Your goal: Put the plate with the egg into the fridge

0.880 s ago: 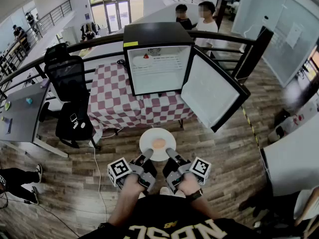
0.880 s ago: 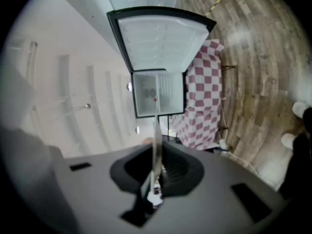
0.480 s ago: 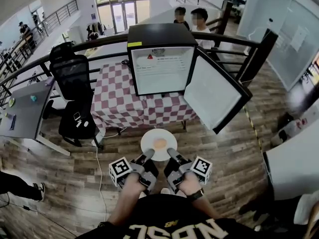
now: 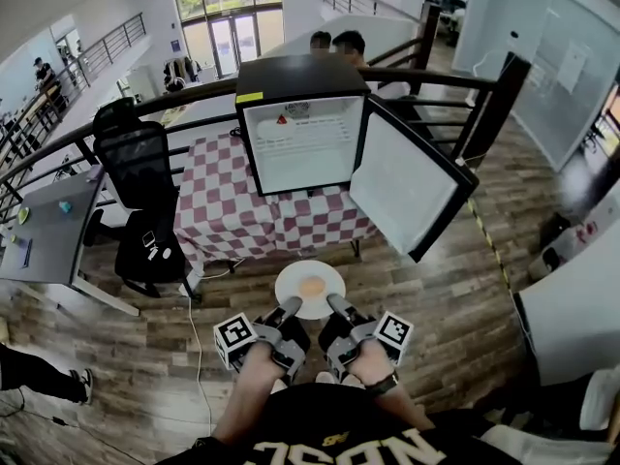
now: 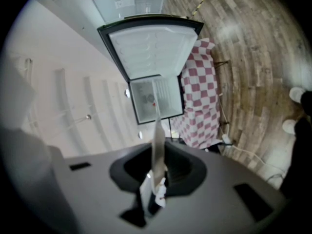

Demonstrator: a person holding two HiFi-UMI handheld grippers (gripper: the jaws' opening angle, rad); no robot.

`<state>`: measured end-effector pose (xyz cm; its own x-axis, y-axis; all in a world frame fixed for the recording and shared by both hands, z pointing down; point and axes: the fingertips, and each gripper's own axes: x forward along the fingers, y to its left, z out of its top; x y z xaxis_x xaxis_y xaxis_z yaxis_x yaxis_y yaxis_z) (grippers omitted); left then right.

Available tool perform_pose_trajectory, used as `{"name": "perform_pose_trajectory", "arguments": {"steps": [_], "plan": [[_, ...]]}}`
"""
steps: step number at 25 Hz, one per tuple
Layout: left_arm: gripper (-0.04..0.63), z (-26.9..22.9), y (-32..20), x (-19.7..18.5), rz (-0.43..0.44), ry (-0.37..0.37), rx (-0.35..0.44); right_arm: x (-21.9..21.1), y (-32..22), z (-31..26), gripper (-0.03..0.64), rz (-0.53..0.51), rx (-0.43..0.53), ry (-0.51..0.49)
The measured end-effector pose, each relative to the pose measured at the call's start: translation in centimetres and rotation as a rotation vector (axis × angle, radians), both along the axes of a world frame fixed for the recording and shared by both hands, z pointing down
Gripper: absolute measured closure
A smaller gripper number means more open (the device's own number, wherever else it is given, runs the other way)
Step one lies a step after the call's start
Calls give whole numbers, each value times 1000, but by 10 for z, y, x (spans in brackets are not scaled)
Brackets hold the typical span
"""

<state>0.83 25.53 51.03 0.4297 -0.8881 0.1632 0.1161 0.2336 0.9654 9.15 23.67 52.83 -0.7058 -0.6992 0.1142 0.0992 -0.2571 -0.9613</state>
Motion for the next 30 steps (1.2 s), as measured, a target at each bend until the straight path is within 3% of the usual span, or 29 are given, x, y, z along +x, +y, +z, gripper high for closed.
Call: {"name": "perform_pose_trajectory", "arguments": {"steps": [4,10,14,24,30], "plan": [[543,-3,0,12,21,8,18,12,0,-3,561,-11,18,16],[543,-14,-5,31,99,-30,124,29,-3,-12,561,-44,97,6],[543,-14,-5,36,122,-56,144,32,-4,-9,561,-70,112,-7],[543,-20,-35,26,199,-77,260,20,-29,-10,562,-127,154,-24],[540,-11,-88,8,231,-59,275,4,-80,0,561,-61,121,-50]]}}
